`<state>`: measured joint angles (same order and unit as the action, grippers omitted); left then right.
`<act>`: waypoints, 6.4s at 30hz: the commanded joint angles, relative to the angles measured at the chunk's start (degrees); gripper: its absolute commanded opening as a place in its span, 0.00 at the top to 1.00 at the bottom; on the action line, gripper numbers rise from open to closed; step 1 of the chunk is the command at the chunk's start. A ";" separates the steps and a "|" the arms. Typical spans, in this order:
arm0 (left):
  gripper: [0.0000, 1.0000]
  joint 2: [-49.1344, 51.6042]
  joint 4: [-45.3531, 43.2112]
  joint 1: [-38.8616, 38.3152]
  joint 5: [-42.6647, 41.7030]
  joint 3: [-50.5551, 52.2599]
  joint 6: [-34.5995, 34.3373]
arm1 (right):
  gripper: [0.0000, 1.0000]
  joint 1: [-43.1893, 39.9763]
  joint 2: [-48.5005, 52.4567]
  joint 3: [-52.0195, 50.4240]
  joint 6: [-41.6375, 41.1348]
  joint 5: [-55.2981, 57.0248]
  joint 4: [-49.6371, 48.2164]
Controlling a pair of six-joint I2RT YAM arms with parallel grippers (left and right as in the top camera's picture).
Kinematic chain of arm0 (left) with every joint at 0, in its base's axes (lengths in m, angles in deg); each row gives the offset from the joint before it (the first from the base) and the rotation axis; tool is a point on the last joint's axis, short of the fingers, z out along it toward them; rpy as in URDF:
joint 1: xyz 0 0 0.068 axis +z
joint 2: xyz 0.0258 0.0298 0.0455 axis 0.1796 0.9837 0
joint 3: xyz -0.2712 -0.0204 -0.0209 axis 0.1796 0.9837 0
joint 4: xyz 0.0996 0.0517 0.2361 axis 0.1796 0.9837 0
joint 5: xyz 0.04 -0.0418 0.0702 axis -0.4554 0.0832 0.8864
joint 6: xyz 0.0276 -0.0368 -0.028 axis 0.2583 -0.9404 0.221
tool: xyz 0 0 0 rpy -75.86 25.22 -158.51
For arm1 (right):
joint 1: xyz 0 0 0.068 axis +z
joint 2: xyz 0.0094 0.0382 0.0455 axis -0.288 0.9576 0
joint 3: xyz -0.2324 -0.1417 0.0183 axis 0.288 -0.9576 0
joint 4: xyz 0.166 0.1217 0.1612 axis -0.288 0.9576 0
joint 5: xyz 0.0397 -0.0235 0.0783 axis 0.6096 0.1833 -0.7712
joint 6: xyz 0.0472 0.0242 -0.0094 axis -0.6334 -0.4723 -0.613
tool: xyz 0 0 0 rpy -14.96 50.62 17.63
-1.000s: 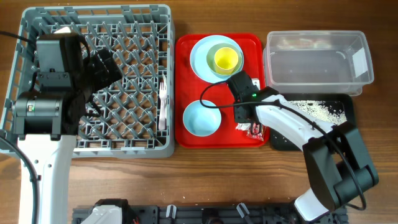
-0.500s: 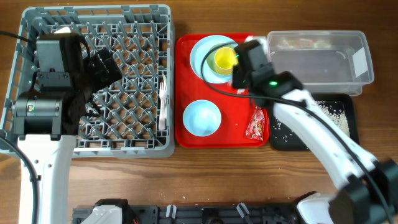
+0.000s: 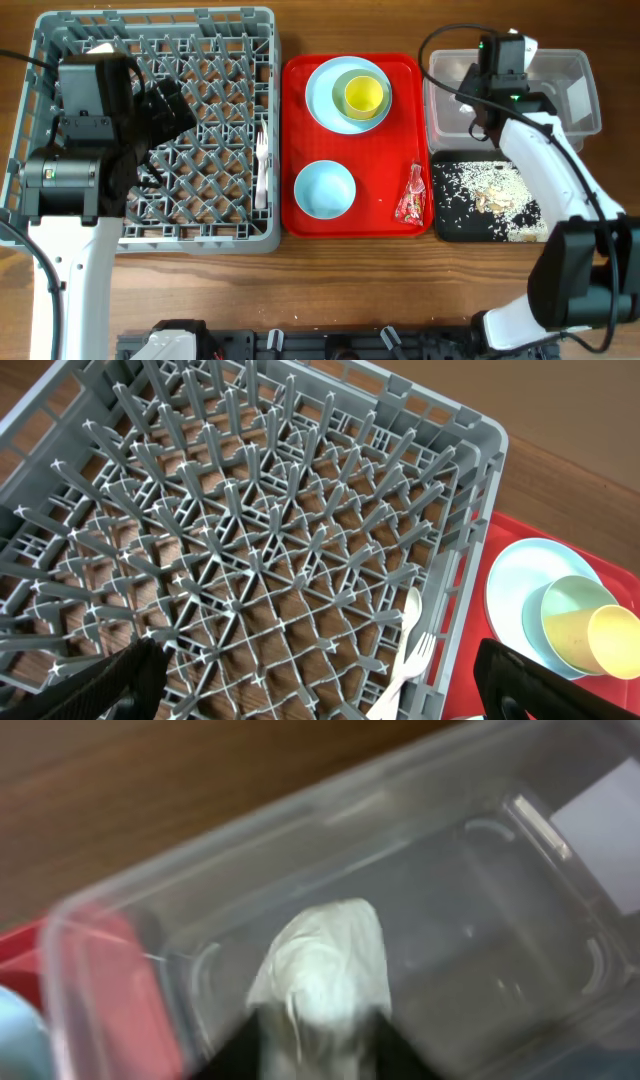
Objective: Sort waste into correct bins and load items into the dishwasher rack
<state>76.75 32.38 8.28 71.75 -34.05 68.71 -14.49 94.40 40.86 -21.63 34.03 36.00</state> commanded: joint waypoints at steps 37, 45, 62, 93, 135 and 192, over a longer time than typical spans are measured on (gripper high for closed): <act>0.00 -0.20 -0.15 0.37 0.74 -0.33 0.13 | 0.60 29.42 -5.18 -25.29 -21.40 5.86 6.01; 0.00 -0.20 -0.13 0.37 0.74 -0.33 0.13 | 0.70 29.42 -1.11 -25.29 -21.27 3.26 2.32; 0.00 -0.20 -0.13 0.37 0.74 -0.33 0.13 | 0.96 19.89 -21.42 -5.64 -5.77 17.86 2.47; 0.00 -0.20 -0.13 0.37 0.74 -0.33 0.13 | 0.00 -11.10 -43.56 -5.42 4.22 -41.42 14.16; 0.00 -0.20 -0.13 0.37 0.74 -0.33 0.13 | 0.00 -11.10 -29.00 -5.64 4.04 -30.34 35.23; 0.69 32.72 -5.81 -46.88 -6.56 3.78 -2.43 | 0.00 -11.10 -66.12 -5.66 4.02 -30.36 38.49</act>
<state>106.65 27.63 -37.14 56.10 -32.91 68.93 -25.51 28.43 35.03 -18.15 2.86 74.45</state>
